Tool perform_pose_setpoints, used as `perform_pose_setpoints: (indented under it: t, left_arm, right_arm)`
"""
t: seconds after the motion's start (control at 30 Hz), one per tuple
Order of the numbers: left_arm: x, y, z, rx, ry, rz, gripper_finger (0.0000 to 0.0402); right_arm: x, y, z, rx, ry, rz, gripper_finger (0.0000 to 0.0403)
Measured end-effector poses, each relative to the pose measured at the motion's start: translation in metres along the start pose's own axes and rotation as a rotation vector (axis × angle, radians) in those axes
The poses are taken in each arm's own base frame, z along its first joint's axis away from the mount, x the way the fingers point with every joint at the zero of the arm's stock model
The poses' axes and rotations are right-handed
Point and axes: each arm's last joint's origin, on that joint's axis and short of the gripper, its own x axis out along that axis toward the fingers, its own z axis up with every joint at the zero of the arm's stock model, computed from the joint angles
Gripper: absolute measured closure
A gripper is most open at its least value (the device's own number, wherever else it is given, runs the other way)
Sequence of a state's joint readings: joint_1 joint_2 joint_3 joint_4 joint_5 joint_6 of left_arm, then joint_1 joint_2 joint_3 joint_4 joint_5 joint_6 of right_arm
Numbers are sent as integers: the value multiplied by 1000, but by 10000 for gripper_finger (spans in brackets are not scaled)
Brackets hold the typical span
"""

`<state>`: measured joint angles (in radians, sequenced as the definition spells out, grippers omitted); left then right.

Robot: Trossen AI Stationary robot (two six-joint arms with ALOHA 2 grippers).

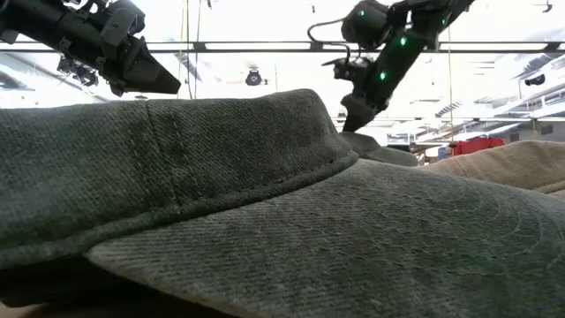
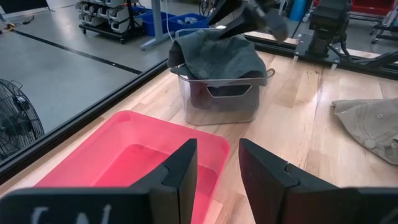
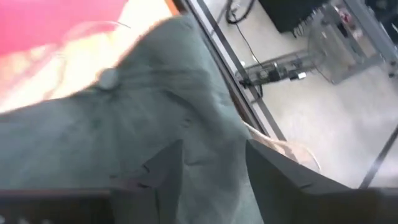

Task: Pick & Place hat
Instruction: Put the top blue cap into the transparent bin, then put the blue cap into the transparent bin

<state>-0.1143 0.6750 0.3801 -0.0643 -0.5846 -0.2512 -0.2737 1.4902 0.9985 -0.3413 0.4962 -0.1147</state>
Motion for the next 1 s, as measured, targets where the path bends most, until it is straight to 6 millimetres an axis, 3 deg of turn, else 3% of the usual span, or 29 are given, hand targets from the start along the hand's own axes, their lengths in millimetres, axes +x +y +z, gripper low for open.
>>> perform_pose_setpoints:
  t: [0.43,0.6,1.0]
  left_arm:
    - [0,0,0,-1,-1,-1,280]
    - [0,0,0,-26,-1,0,280]
    - [0,-2,0,-33,14,-55,280]
  right_arm:
    - [-61,41,39,-168,-118,135,206]
    - [-74,54,44,-224,-182,196,206]
    - [-95,86,42,-294,-285,728,207]
